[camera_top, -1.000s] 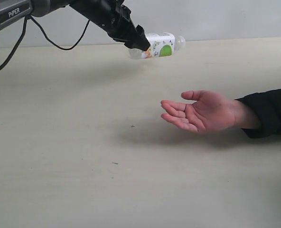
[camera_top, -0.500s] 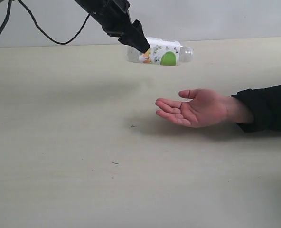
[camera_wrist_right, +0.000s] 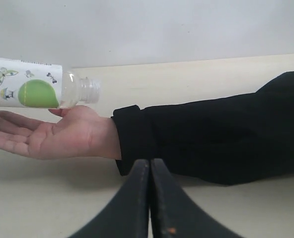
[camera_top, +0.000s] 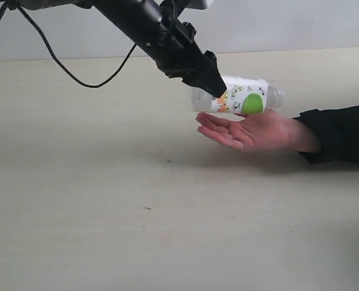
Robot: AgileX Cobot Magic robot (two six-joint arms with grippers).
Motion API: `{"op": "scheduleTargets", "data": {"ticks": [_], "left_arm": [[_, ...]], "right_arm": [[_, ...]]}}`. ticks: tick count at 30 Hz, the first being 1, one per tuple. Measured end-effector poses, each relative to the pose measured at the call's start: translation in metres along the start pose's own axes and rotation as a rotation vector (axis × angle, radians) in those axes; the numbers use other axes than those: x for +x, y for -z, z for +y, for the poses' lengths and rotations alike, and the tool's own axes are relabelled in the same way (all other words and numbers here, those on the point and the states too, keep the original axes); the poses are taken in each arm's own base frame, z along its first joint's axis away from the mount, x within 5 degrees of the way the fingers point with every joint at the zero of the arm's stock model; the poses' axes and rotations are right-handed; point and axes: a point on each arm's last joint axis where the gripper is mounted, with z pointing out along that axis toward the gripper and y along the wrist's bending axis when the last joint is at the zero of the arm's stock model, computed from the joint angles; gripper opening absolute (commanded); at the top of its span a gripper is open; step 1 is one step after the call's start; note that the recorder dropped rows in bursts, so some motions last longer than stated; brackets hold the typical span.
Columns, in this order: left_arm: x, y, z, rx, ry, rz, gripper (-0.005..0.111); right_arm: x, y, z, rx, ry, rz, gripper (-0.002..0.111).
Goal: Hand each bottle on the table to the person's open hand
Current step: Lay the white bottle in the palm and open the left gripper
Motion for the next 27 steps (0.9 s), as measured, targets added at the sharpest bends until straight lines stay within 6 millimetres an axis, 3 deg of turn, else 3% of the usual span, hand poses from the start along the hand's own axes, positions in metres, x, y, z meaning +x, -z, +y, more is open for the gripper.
{"op": "scheduleTargets", "data": {"ticks": [4,13,27], "left_arm": [[0.008,-0.009,-0.024,-0.119,0.059,-0.102,0.000],[0.031,-0.056,-0.070,-0.237,0.082,-0.208,0.000],[0.059,-0.075,-0.075,-0.323,0.181,-0.267,0.000]], "right_arm": [[0.000,0.000,0.000,0.000,0.000,0.000,0.000],[0.000,0.000,0.000,0.000,0.000,0.000,0.000],[0.000,0.000,0.000,0.000,0.000,0.000,0.000]]}}
